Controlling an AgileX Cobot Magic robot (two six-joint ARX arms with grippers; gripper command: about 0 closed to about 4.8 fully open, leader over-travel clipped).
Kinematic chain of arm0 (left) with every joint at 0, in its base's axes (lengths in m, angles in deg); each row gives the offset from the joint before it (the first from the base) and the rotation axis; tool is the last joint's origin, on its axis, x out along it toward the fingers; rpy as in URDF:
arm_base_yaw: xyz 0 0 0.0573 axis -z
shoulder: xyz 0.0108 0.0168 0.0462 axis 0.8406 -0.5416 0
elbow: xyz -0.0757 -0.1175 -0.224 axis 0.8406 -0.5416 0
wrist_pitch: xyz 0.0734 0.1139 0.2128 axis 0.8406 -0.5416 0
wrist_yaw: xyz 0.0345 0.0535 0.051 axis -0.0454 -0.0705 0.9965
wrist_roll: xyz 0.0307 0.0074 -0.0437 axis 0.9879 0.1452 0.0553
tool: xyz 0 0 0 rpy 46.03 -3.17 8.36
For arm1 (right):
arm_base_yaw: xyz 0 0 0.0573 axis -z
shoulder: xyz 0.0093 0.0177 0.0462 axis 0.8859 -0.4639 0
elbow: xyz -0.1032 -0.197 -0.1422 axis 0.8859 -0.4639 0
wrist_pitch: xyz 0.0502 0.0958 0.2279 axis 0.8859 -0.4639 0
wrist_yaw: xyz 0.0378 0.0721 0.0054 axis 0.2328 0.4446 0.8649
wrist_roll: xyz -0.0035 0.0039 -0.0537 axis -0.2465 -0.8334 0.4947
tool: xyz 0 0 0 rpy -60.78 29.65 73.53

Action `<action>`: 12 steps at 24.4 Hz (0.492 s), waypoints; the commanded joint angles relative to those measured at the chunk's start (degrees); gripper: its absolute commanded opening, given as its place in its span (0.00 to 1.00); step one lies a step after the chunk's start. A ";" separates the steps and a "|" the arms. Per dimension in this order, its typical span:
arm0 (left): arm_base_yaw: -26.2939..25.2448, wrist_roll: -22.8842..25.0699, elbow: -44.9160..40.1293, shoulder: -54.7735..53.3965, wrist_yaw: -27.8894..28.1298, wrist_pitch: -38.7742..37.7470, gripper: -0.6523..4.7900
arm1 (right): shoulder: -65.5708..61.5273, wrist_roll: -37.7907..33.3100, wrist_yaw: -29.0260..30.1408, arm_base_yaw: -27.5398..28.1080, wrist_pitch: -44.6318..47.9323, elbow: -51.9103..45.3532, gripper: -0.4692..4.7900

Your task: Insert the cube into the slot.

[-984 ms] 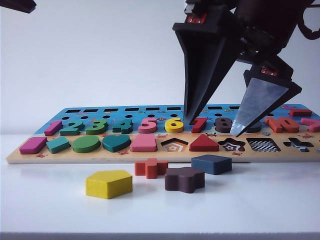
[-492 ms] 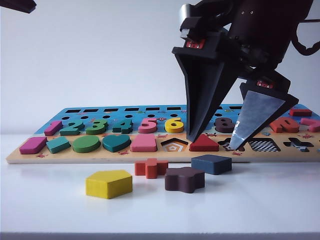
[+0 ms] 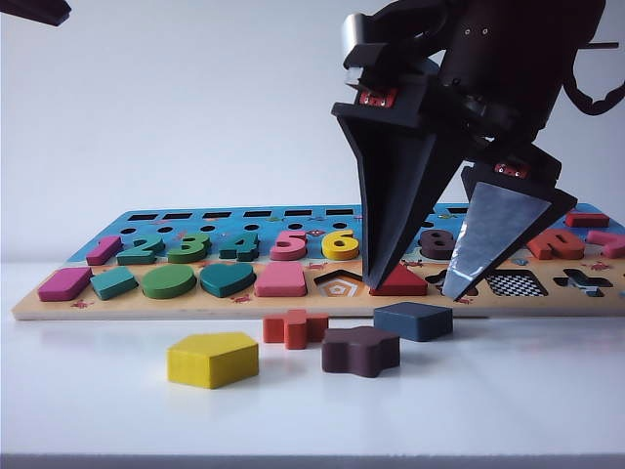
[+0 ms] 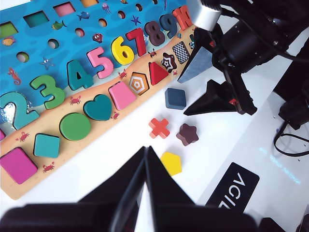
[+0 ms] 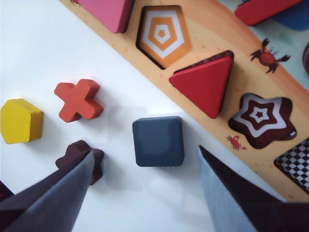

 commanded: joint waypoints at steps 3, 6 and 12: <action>-0.02 0.26 0.28 -0.07 -0.11 0.79 0.14 | -0.55 0.31 -0.74 -0.39 1.03 0.28 0.79; -0.02 0.26 0.28 -0.07 -0.11 0.79 0.14 | -1.22 0.33 -1.90 -0.44 1.03 0.28 0.78; -0.02 0.26 0.28 -0.07 -0.11 0.79 0.14 | -2.19 0.31 -1.88 -0.44 1.07 0.28 0.78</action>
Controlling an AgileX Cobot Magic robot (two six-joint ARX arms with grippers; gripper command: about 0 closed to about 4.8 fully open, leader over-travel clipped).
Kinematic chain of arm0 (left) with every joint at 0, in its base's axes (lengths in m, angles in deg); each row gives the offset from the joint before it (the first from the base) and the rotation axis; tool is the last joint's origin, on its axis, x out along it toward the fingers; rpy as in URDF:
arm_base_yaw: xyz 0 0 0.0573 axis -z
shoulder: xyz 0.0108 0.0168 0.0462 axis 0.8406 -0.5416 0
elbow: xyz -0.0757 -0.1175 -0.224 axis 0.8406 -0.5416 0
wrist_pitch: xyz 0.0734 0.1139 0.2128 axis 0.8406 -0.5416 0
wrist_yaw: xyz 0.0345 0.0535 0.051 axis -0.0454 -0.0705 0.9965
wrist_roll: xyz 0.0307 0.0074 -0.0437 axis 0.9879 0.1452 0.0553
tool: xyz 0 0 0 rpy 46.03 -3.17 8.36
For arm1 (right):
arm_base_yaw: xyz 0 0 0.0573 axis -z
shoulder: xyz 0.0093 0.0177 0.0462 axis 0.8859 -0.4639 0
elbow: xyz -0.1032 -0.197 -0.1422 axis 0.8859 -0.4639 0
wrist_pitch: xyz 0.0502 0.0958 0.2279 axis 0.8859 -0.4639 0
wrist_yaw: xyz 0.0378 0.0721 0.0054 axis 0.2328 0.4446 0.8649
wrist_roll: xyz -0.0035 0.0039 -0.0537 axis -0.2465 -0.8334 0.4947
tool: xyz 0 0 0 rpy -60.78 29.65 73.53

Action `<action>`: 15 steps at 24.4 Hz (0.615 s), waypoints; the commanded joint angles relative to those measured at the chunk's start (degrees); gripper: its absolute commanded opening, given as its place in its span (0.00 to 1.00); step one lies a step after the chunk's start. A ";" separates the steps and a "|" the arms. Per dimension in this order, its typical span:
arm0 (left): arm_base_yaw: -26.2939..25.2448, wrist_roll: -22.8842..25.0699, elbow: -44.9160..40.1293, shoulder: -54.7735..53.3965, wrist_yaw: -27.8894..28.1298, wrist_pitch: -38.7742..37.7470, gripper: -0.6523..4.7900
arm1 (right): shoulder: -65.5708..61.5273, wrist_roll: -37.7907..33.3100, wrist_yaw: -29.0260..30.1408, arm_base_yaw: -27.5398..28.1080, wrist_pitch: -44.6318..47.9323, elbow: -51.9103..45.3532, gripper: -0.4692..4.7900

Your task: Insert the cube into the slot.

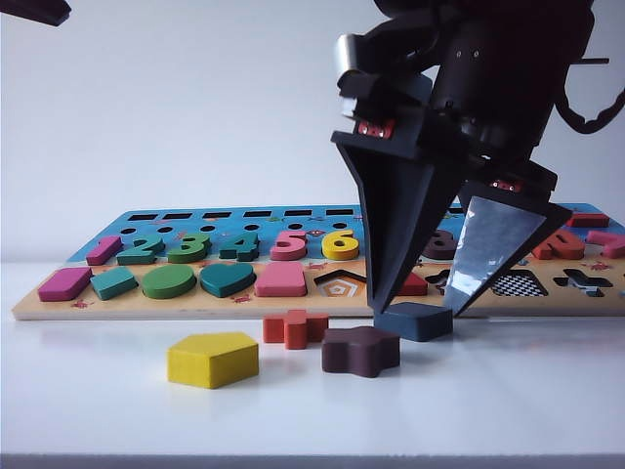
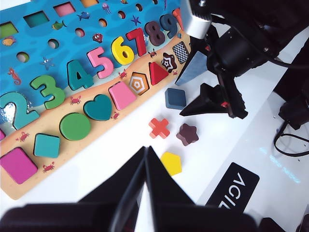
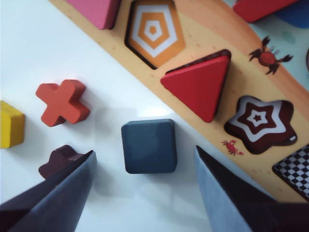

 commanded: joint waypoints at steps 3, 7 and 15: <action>-0.02 0.26 0.28 -0.04 -0.11 0.79 0.14 | -0.04 0.22 -0.28 -0.11 1.22 0.26 0.77; -0.02 0.26 0.28 -0.04 -0.11 0.79 0.14 | -0.04 0.24 -0.28 -0.11 1.95 0.26 0.63; -0.02 0.26 0.28 -0.04 -0.11 0.79 0.14 | -0.04 0.37 -1.38 -0.09 1.92 0.26 0.62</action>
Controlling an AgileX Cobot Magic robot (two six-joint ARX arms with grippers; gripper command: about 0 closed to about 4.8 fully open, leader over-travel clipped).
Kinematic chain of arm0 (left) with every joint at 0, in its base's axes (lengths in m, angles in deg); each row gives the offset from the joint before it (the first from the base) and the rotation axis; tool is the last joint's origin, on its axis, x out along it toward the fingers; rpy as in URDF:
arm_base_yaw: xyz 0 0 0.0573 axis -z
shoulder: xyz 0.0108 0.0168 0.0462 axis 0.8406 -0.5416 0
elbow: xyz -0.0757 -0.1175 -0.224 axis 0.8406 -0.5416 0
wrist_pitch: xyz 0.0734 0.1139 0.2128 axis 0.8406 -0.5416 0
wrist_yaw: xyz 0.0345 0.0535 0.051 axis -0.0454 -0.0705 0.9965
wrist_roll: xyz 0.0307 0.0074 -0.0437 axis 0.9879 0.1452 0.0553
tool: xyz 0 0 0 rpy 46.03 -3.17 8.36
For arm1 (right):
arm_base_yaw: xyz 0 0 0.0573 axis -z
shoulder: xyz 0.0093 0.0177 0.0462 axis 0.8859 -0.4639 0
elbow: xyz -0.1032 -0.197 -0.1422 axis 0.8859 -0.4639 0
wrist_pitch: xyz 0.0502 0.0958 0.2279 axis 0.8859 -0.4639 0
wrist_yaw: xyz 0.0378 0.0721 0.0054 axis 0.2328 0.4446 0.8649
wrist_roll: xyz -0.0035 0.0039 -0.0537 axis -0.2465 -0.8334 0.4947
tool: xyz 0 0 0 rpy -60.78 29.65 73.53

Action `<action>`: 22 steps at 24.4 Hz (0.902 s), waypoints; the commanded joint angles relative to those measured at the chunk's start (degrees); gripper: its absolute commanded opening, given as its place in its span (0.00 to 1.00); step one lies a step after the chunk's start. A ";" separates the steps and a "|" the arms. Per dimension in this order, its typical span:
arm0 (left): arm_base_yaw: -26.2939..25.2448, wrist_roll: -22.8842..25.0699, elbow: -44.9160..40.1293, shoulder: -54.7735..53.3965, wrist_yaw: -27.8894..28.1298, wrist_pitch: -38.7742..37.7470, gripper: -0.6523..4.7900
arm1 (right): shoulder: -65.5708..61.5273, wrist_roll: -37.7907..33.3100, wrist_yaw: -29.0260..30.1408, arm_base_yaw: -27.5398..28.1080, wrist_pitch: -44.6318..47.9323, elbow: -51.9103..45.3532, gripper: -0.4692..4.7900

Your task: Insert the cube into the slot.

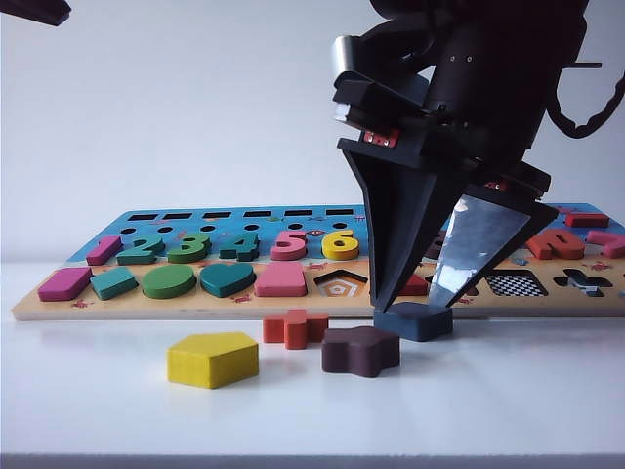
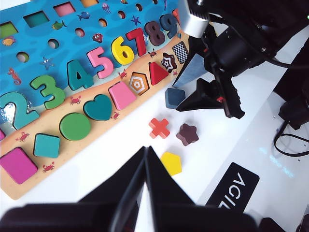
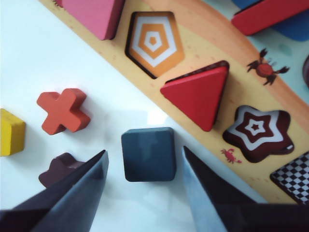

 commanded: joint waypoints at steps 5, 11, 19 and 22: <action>-0.02 0.26 0.28 -0.04 -0.11 0.79 0.14 | 0.11 0.52 -0.72 -0.07 0.63 0.26 0.63; -0.02 0.26 0.28 -0.04 -0.11 0.79 0.14 | 0.11 0.52 -0.68 -0.09 0.59 0.26 0.63; -0.02 0.26 0.28 -0.04 -0.11 0.79 0.14 | -0.02 0.50 -0.70 -0.11 0.59 0.26 0.65; -0.02 0.26 0.28 -0.04 -0.11 0.79 0.14 | -0.59 0.46 -0.70 -0.13 0.48 0.26 0.64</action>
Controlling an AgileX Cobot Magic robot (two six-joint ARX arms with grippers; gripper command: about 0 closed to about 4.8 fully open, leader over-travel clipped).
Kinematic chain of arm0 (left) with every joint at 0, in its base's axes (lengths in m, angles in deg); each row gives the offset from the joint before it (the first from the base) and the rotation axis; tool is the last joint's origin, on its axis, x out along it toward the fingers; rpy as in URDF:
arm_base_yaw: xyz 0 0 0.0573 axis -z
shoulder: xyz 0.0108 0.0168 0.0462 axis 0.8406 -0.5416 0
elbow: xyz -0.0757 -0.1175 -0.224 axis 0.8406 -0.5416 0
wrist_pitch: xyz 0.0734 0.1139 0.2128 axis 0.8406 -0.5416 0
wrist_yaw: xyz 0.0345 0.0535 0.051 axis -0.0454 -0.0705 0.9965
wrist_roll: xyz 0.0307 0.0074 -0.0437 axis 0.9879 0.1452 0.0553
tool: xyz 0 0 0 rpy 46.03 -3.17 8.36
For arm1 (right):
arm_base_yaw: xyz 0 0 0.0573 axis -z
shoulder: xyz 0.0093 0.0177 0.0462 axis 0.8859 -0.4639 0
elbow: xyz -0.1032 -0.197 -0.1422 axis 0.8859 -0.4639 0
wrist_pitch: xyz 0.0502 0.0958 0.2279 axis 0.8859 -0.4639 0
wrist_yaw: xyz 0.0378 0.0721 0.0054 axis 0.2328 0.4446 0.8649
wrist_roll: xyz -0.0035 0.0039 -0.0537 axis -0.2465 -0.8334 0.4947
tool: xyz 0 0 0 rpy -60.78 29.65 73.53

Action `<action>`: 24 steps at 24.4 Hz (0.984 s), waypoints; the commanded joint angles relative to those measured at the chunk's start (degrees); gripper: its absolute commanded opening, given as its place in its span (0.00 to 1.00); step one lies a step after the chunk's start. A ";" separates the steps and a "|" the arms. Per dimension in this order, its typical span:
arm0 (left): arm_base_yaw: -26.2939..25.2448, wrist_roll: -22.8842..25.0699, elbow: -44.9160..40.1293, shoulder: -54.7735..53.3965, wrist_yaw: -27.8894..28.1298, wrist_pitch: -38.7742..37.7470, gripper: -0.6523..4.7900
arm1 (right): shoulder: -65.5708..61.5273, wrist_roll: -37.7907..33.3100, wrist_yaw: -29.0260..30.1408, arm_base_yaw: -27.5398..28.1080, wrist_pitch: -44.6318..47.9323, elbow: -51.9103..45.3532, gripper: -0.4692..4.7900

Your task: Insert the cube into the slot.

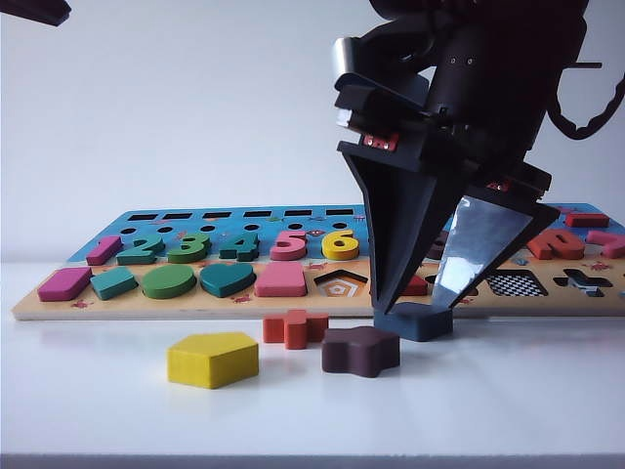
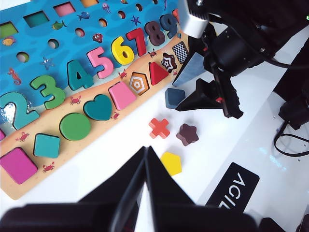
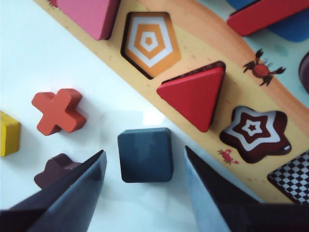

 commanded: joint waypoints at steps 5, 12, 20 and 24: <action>-0.02 0.26 0.28 -0.07 -0.11 0.79 0.14 | -0.90 0.22 -0.59 -0.42 0.39 0.26 0.64; -0.02 0.26 0.28 -0.07 -0.11 0.81 0.14 | -1.01 0.37 -1.51 -0.79 0.26 0.28 0.52; -0.02 0.26 0.28 -0.07 -0.11 0.81 0.14 | -0.98 0.37 -1.92 -0.79 -0.70 0.35 0.36; -0.02 0.26 0.28 -0.07 -0.11 0.81 0.14 | -0.39 -0.28 -1.90 -0.79 -1.46 0.59 0.36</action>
